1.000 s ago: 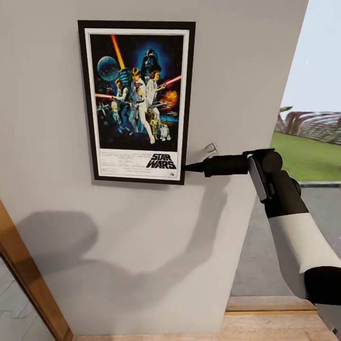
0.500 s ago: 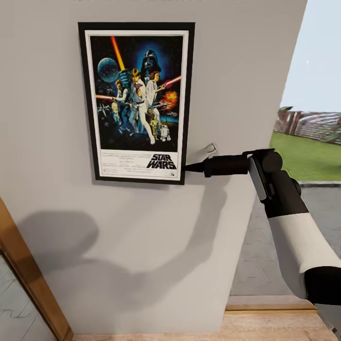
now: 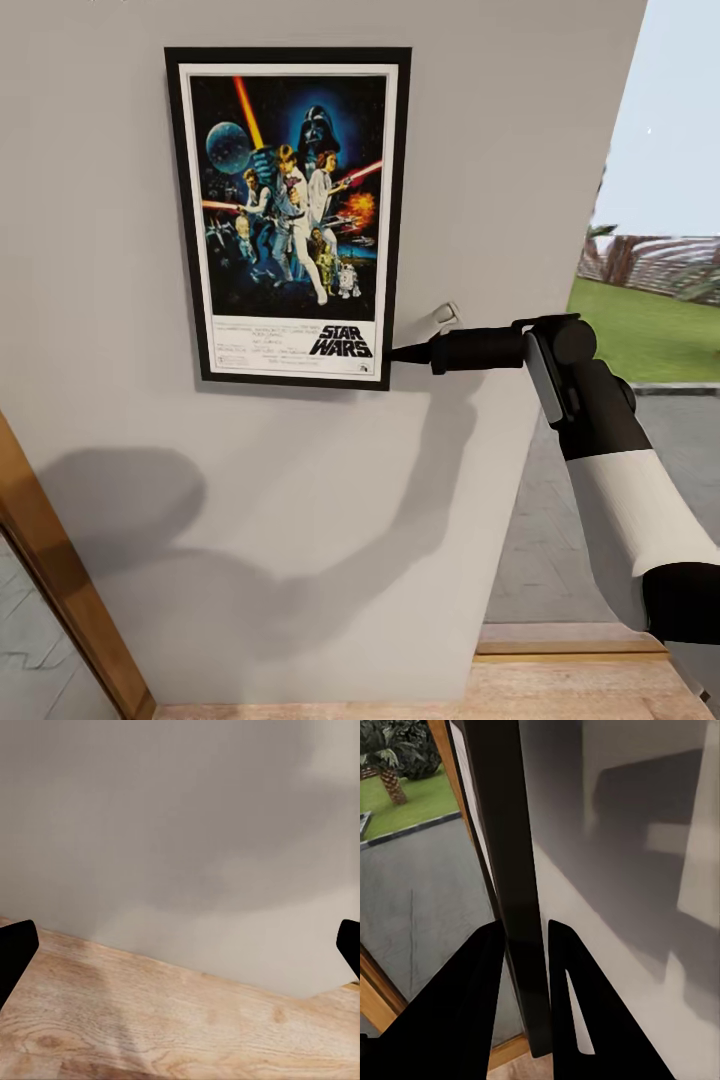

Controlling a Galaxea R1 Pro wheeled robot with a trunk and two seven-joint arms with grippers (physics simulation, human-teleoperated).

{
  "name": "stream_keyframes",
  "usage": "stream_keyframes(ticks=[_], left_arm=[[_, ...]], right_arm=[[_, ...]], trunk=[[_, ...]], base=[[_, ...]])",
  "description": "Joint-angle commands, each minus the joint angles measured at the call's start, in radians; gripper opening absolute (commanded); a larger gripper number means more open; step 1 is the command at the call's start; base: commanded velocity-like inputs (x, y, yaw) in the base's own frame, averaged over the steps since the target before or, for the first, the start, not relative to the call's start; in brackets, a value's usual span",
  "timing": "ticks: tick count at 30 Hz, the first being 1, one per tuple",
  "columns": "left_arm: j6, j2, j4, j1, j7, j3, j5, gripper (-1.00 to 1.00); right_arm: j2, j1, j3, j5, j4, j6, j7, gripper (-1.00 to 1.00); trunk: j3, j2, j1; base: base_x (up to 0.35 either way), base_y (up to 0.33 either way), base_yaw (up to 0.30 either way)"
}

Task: Pick up the poster from the kitchen countertop and hang it on one of the wall nails in the kitchen.

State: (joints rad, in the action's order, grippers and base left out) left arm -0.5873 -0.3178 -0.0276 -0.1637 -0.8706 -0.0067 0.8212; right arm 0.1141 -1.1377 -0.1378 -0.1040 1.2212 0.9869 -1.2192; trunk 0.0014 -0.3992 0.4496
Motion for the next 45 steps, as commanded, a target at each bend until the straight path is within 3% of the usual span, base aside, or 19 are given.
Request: stream_keyframes(ticks=[1,45], left_arm=[[-0.003,0.0,0.001,0.0,-0.004,-0.001,0.003,1.0],[-0.005,-0.003,0.001,0.0,-0.004,-0.001,0.003,1.0]], right_arm=[[0.001,0.0,-0.002,-0.011,0.0,0.01,0.003,-1.0],[-0.001,0.0,-0.003,-0.011,0.0,0.01,0.003,-1.0]], trunk=[[0.0,-0.001,0.0],[0.0,-0.001,0.0]], base=[[0.0,0.0,0.0],[0.0,0.015,0.0]])
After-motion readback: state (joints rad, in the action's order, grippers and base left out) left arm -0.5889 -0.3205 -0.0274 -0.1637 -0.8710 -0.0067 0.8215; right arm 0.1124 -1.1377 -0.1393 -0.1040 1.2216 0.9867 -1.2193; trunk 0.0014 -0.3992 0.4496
